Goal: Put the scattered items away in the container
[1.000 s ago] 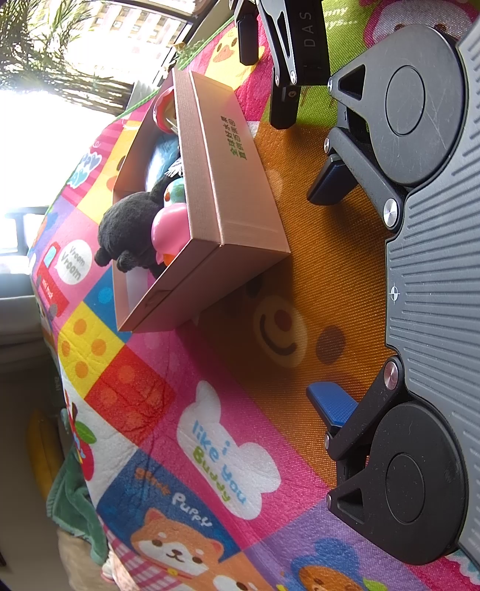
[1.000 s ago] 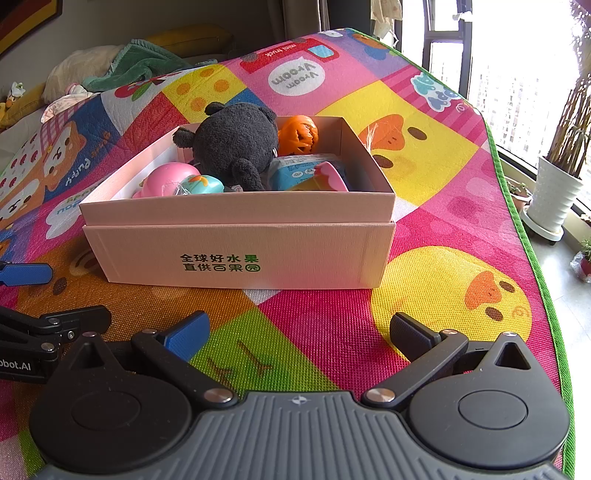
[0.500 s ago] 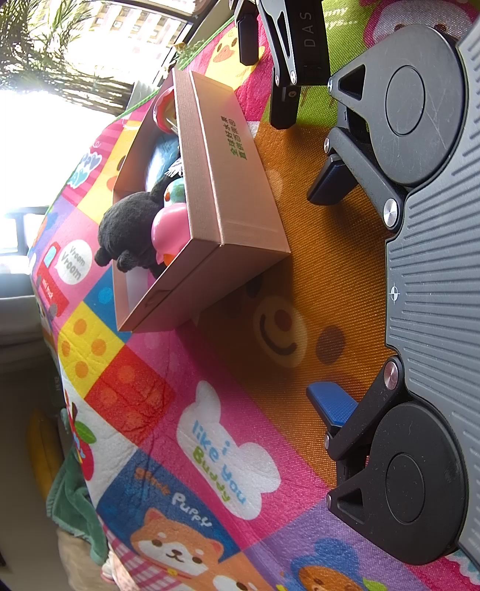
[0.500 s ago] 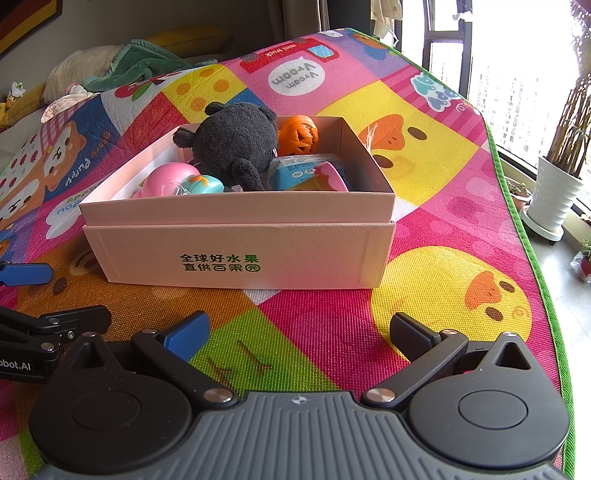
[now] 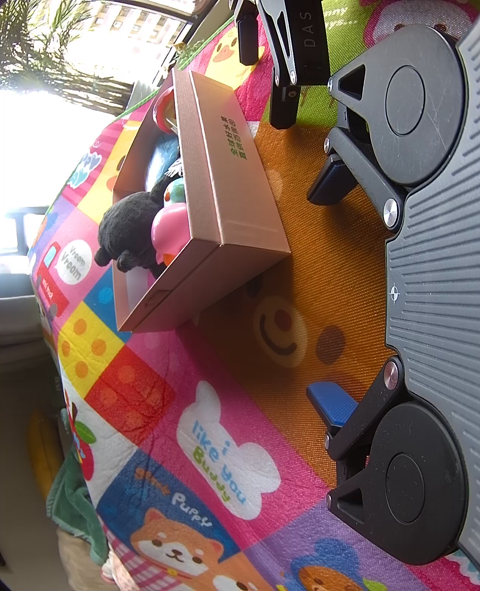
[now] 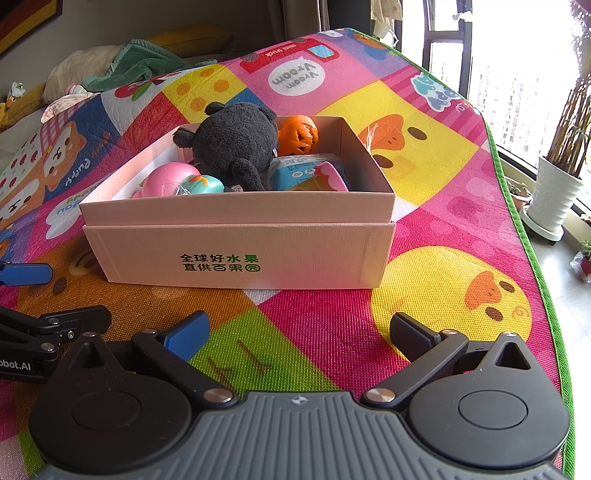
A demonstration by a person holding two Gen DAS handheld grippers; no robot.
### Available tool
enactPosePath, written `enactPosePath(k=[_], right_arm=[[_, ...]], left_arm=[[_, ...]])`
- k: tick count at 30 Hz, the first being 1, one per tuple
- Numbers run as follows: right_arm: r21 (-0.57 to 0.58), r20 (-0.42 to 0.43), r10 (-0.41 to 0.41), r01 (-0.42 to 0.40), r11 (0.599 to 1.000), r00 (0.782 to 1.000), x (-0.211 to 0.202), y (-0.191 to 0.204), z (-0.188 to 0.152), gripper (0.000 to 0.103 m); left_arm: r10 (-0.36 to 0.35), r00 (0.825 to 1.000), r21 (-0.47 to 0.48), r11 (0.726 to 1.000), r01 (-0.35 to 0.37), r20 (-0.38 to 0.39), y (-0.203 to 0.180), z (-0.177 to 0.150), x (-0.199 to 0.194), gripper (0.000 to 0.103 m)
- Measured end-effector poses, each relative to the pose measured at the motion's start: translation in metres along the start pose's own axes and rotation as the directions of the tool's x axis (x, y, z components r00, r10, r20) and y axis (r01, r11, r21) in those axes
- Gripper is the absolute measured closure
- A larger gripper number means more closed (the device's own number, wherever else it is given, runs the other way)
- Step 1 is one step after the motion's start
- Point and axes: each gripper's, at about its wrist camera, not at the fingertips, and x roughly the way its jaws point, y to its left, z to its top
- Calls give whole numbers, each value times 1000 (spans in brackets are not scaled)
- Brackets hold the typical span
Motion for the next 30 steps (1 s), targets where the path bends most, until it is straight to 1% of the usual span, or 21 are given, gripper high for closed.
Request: enactPosePath(k=[30], right_arm=[[0, 0, 0, 0, 1000, 1000, 0, 0, 0, 0]], left_arm=[[-7, 1000, -6, 1000, 7, 1, 1, 0, 0, 0]])
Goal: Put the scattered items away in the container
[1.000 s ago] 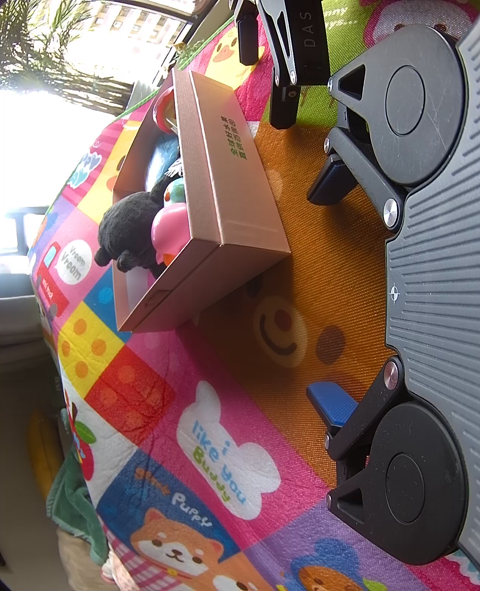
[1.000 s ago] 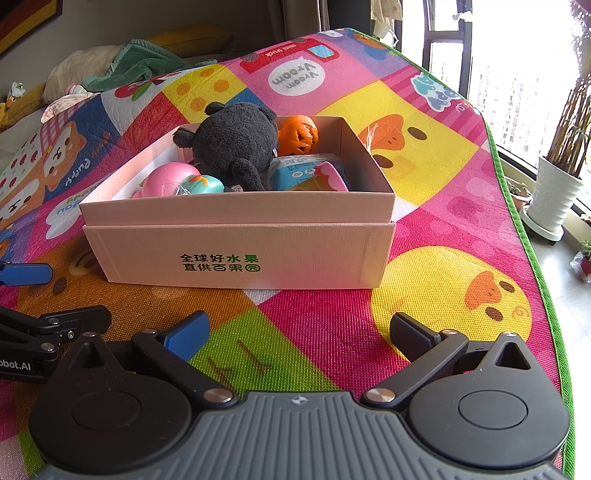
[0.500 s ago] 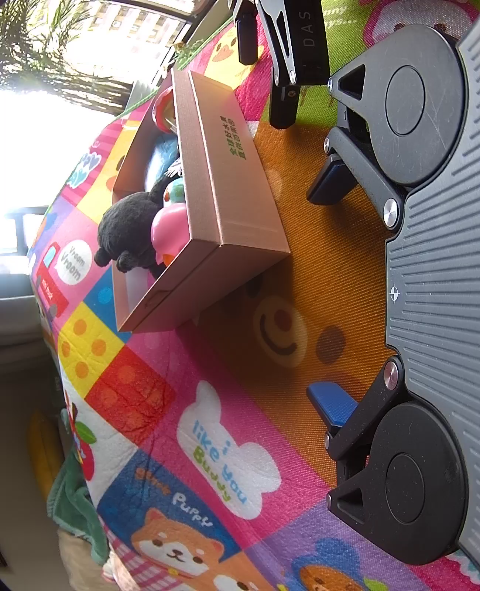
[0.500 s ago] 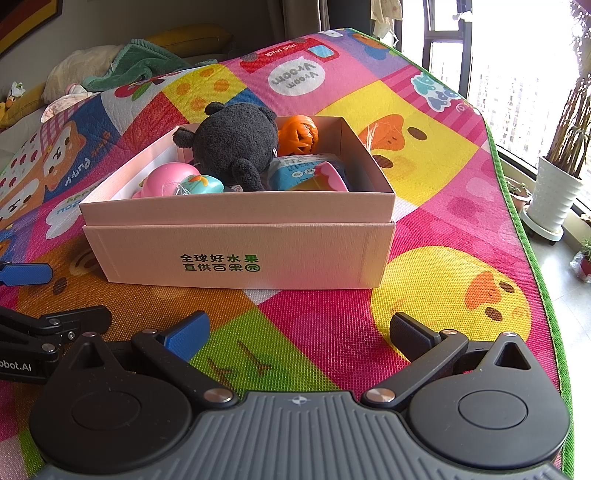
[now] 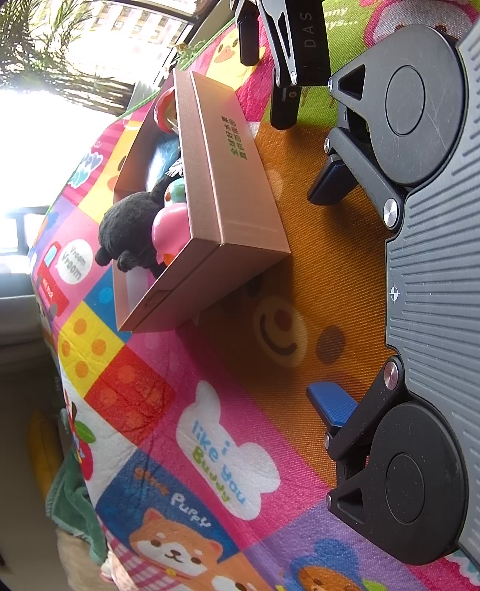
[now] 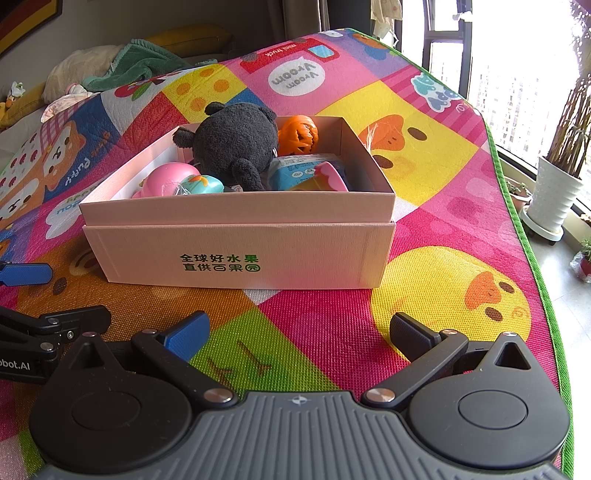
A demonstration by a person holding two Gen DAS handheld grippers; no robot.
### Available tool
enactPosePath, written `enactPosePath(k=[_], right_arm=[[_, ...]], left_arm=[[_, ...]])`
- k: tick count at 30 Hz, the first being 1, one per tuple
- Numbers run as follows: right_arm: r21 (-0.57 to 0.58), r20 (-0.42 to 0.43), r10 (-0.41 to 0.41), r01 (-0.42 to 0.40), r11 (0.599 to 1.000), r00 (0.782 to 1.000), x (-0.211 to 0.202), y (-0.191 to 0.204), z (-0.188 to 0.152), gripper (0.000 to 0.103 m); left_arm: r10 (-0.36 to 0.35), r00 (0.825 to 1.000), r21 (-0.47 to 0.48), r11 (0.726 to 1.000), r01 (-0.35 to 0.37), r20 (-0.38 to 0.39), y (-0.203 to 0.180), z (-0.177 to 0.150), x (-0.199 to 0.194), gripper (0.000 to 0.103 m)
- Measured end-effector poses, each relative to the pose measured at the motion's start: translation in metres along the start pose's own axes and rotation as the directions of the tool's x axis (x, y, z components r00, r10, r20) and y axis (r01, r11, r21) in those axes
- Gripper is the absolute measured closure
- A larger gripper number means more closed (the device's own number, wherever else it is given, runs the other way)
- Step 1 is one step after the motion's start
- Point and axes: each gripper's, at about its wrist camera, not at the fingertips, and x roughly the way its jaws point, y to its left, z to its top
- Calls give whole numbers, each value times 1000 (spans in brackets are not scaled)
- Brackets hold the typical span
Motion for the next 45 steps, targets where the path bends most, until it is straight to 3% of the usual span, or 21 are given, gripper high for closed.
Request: enactPosePath(k=[34, 40, 45], right_arm=[[0, 0, 0, 0, 1000, 1000, 0, 0, 0, 0], [1, 0, 0, 0, 1000, 1000, 0, 0, 0, 0], [0, 0, 0, 0, 1000, 1000, 0, 1, 0, 0]], left_arm=[[-4, 1000, 0, 1000, 4, -1, 1, 0, 0, 0], [-28, 998, 2, 1000, 28, -62, 5, 6, -1, 0], [-22, 998, -24, 1000, 21, -52, 5, 4, -3, 0]])
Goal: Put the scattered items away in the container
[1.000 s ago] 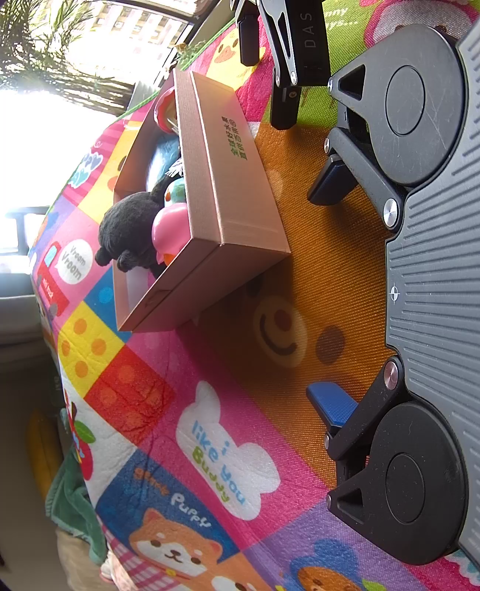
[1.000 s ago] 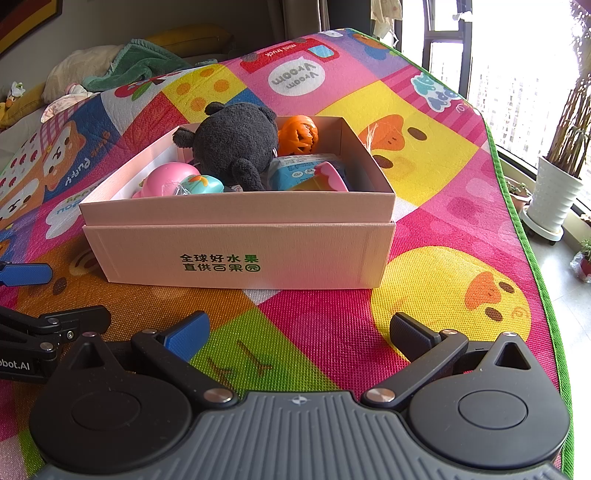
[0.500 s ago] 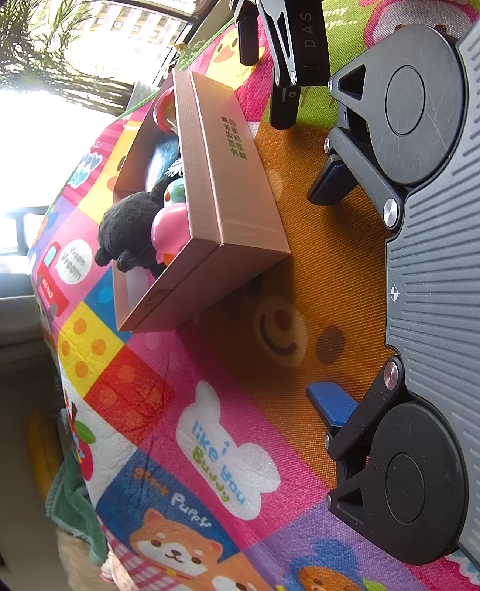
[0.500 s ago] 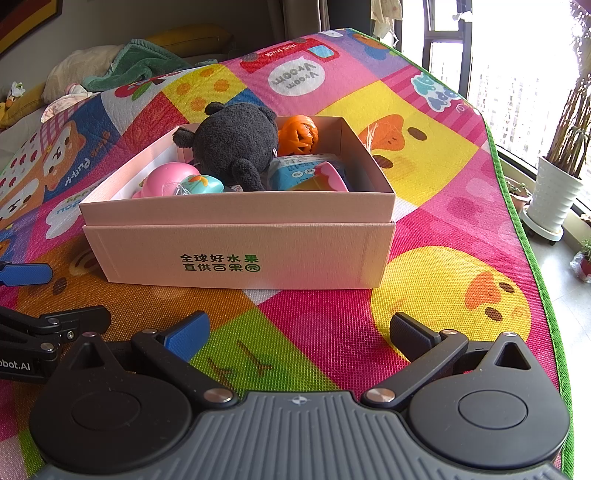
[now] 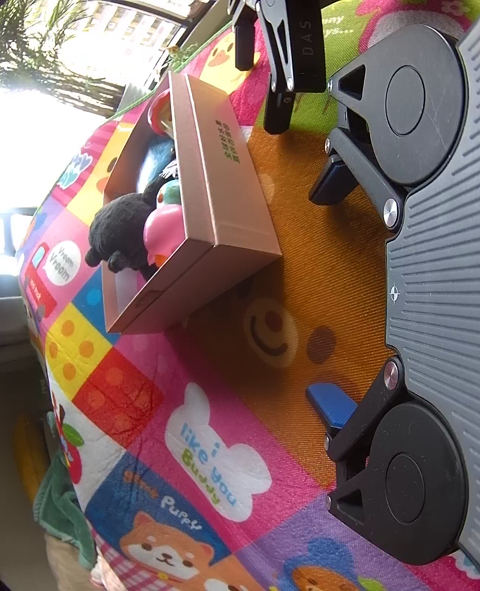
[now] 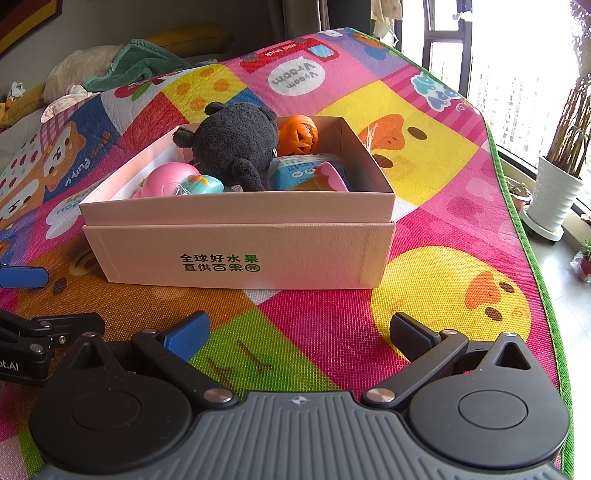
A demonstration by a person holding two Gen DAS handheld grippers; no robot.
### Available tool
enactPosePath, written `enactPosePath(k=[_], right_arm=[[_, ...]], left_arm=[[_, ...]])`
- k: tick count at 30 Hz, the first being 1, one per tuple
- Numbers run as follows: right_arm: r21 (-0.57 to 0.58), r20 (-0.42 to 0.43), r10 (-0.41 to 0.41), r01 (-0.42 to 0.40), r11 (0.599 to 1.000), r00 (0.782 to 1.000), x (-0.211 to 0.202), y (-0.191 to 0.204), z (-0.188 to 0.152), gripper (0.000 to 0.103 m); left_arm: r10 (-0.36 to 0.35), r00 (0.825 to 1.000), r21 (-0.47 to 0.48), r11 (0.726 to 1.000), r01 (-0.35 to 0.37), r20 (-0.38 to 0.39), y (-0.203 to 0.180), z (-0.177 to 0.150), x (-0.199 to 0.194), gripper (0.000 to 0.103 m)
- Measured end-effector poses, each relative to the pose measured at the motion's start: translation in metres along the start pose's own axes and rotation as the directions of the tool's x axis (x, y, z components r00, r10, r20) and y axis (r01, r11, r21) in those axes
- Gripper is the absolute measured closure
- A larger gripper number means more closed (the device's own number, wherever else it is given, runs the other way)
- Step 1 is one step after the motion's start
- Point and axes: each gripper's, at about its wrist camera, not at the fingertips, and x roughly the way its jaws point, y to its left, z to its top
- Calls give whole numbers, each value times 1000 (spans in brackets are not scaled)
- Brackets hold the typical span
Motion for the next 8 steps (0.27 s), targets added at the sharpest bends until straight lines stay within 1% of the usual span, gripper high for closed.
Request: enactPosePath(k=[2, 5, 8], right_arm=[[0, 0, 0, 0, 1000, 1000, 0, 0, 0, 0], [-1, 0, -1, 1, 1000, 1000, 0, 0, 0, 0], [0, 0, 0, 0, 1000, 1000, 0, 0, 0, 0]], left_arm=[[-2, 1000, -18, 1000, 2, 3, 1, 1, 0, 0], [14, 1000, -9, 1000, -14, 1, -2, 1, 1, 0], [13, 1000, -2, 1000, -13, 0, -2, 1, 1, 0]])
